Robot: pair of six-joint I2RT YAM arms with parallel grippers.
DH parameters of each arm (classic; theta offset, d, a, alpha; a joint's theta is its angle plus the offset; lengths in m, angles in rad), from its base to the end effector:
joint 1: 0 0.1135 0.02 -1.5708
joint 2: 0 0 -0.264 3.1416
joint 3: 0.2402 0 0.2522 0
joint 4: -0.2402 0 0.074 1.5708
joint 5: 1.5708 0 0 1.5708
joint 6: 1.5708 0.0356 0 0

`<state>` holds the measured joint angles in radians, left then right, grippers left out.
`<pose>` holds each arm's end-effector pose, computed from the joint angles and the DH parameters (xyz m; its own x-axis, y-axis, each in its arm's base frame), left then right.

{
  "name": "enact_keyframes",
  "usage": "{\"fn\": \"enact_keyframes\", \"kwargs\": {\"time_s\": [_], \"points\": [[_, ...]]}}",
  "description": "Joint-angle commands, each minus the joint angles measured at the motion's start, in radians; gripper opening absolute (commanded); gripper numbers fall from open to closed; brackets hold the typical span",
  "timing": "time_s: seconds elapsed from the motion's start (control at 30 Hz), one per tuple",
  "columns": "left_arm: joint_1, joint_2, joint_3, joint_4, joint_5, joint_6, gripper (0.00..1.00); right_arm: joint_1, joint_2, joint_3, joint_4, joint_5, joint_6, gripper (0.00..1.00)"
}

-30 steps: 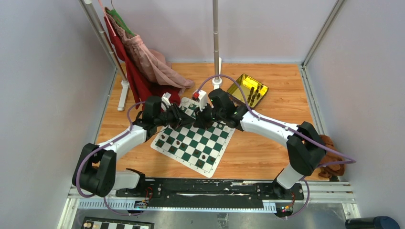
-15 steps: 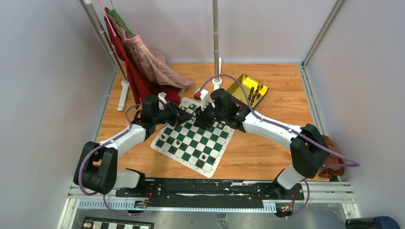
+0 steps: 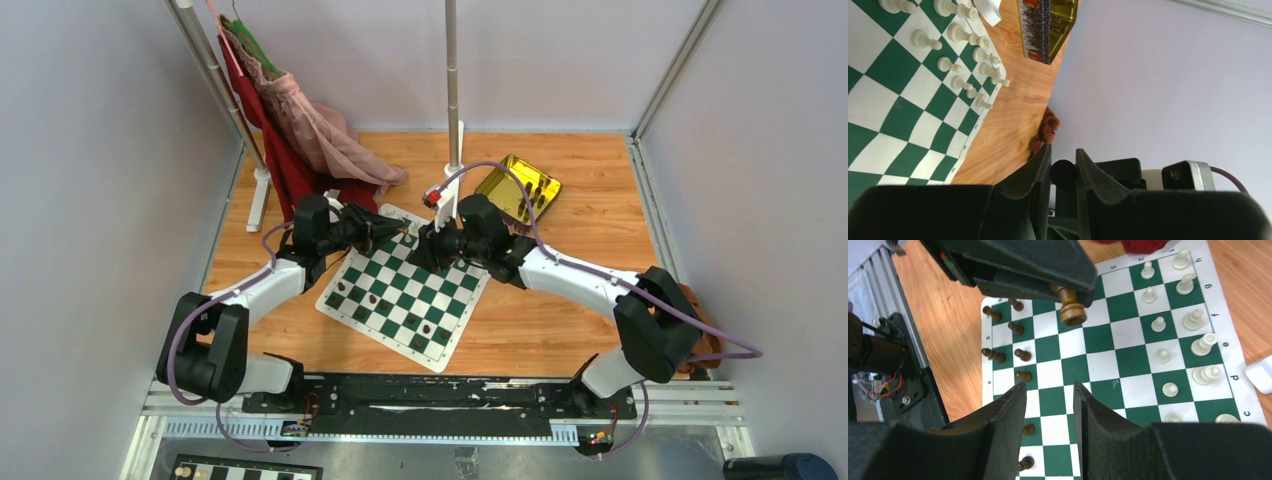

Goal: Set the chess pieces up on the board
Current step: Place the chess piece on the chessboard.

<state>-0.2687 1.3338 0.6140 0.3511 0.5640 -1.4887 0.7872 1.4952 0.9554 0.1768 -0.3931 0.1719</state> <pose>0.2638 -0.0924 0.2162 -0.7312 -0.6723 0.1155 -0.2885 0.1513 -0.9455 0.2310 0.2511 0.2644 -0.4021 -0.1797 -0.8978 -0.8509 0.4355 0.2939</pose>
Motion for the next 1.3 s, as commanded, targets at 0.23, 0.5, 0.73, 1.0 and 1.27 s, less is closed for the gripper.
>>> {"fn": "enact_keyframes", "kwargs": {"time_s": [0.23, 0.5, 0.73, 1.0, 1.27], "points": [[0.01, 0.006, -0.083, 0.155, 0.012, -0.174, 0.1, -0.09, 0.02, -0.052, 0.335, -0.061, 0.218, 0.44], [0.01, 0.018, -0.117, 0.24, 0.017, -0.237, 0.09, -0.106, 0.06, -0.028, 0.369, -0.098, 0.252, 0.44], [0.01, 0.031, -0.119, 0.278, 0.028, -0.262, 0.09, -0.106, 0.079, -0.022, 0.383, -0.107, 0.26, 0.44], [0.01, 0.054, -0.122, 0.308, 0.037, -0.275, 0.09, -0.107, 0.101, 0.001, 0.391, -0.129, 0.264, 0.44], [0.01, 0.078, -0.128, 0.34, 0.04, -0.285, 0.09, -0.107, 0.108, 0.019, 0.389, -0.151, 0.265, 0.42]]}}
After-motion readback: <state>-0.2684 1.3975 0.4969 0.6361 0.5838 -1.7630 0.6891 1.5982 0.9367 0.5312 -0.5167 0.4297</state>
